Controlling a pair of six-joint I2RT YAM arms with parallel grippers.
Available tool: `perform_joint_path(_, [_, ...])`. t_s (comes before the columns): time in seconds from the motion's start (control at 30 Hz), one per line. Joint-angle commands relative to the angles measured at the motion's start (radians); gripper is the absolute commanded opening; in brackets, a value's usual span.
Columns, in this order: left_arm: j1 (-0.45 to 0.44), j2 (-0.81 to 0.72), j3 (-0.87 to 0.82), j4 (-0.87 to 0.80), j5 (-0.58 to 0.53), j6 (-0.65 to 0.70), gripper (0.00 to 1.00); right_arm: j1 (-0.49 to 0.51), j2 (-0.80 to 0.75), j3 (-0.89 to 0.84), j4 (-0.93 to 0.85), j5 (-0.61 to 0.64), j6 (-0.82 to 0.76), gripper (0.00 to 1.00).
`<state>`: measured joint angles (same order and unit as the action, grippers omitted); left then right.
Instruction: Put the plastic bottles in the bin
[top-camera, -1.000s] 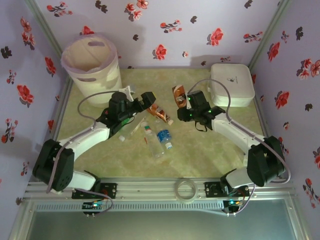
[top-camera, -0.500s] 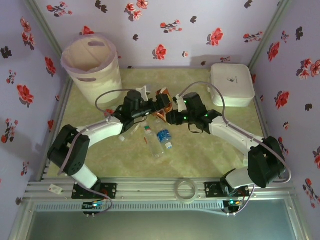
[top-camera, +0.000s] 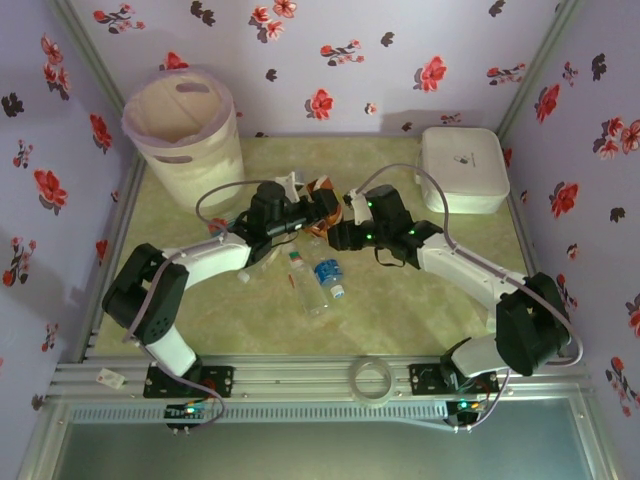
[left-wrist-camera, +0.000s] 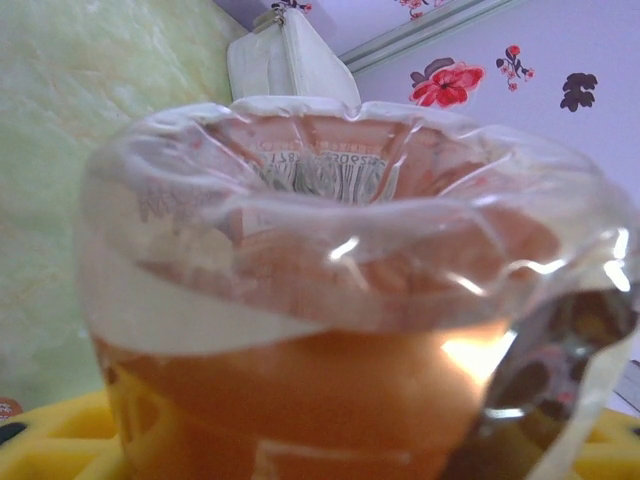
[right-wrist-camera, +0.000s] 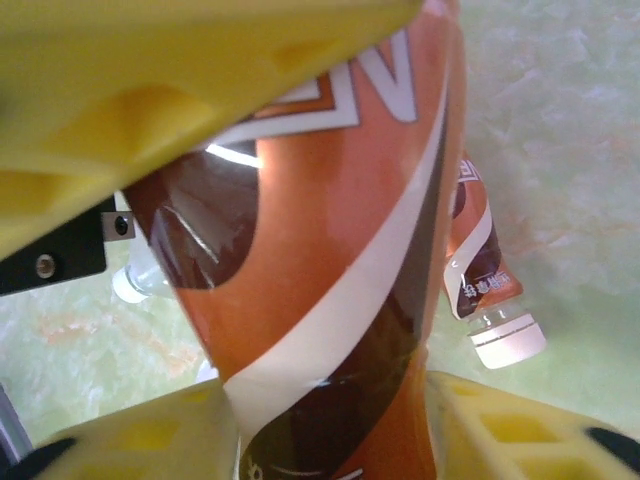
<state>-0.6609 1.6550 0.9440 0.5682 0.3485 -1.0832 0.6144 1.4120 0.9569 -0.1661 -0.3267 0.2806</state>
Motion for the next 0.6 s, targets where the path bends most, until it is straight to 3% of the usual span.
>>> perform_joint_path(0.0, [0.006, 0.012, 0.021, 0.047, -0.002, -0.01, 0.61, 0.005, -0.021, -0.011, 0.017, -0.004, -0.017, 0.62])
perform_joint_path(0.13, [0.021, 0.001, 0.029, 0.032, -0.002, -0.004, 0.61, 0.004, -0.062, -0.009, -0.038, 0.041, -0.044, 0.75])
perform_joint_path(0.3, [0.047, -0.047, 0.118, -0.113, -0.003, 0.094, 0.6, -0.022, -0.187, -0.026, -0.133, 0.123, -0.066, 0.8])
perform_joint_path(0.57, [0.199, -0.139, 0.536, -0.666, -0.023, 0.406, 0.49, -0.159, -0.319, -0.109, -0.234, 0.156, -0.047, 0.81])
